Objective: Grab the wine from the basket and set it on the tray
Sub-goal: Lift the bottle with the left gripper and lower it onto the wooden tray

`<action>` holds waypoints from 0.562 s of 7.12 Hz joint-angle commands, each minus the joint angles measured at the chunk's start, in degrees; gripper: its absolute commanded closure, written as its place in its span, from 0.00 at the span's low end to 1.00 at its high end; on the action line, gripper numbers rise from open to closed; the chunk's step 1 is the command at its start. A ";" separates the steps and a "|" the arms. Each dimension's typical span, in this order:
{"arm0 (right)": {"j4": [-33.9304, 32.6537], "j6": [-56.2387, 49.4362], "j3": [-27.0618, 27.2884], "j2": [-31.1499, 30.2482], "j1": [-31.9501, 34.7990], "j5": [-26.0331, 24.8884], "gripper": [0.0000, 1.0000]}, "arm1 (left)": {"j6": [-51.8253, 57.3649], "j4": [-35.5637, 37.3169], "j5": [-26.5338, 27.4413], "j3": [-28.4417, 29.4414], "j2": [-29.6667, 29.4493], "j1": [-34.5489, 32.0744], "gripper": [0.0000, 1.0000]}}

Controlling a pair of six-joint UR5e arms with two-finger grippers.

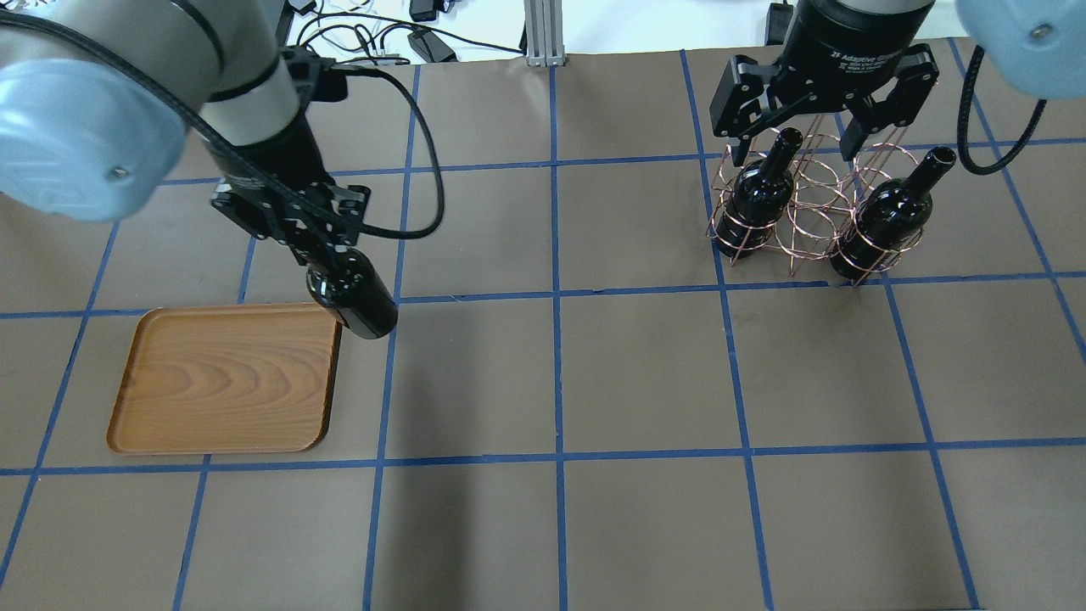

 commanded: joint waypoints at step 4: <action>1.00 0.14 0.00 0.00 0.00 0.08 0.00 | 18.63 2.62 0.65 -2.16 -0.85 19.67 1.00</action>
